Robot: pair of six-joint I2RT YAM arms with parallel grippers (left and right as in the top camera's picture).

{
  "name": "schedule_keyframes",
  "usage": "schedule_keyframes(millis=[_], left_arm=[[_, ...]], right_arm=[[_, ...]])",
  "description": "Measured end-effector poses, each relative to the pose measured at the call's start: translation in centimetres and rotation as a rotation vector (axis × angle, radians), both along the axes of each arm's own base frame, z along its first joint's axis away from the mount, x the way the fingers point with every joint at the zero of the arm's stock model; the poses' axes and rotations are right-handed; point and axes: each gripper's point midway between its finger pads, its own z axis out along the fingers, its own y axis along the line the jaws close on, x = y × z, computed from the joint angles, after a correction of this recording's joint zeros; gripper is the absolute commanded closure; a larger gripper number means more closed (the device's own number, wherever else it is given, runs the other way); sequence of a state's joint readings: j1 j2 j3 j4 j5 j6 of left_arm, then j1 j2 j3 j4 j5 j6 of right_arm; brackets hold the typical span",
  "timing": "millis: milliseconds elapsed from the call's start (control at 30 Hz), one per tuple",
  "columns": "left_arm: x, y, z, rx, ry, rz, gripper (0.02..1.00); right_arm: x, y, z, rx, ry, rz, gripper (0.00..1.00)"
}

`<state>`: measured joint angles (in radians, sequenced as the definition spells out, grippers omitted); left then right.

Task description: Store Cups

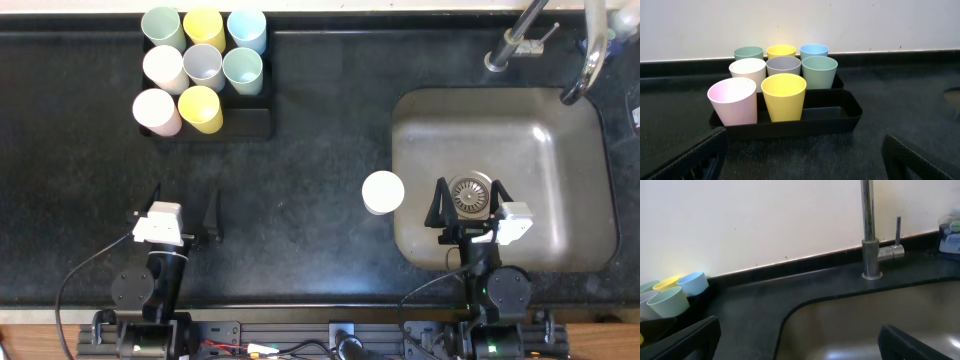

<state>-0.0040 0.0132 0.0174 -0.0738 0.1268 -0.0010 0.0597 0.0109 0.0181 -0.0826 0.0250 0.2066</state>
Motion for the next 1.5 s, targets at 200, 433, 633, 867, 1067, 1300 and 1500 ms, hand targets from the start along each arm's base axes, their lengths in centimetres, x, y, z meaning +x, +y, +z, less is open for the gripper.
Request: schedule_keyframes(millis=[200,433,633,867,1067,1300,1500], left_arm=[[0.0,0.0,0.0,0.000,0.000,0.000,0.020],[0.0,0.0,0.0,0.000,0.000,0.000,0.020],[0.0,0.0,0.0,0.000,0.000,0.000,0.020],[0.0,0.0,0.0,0.000,0.001,0.000,0.020],[0.0,0.1,-0.1,0.000,0.001,0.003,0.020],[0.0,0.1,-0.1,0.000,-0.001,0.007,0.020],[0.0,0.1,-0.1,0.000,-0.001,0.007,0.020]], right_arm=[[0.0,0.0,0.0,0.000,0.000,0.000,0.003],[0.0,0.0,0.0,0.000,0.000,0.000,0.003],[0.0,0.4,0.0,0.000,0.000,0.025,0.005],[-1.0,1.8,-0.9,0.002,0.179,0.107,0.005],[-1.1,3.1,7.5,0.014,0.414,0.182,0.003],[1.7,7.4,10.0,-0.055,0.872,0.327,0.003],[2.1,8.5,6.4,-0.320,1.137,0.354,0.007]])
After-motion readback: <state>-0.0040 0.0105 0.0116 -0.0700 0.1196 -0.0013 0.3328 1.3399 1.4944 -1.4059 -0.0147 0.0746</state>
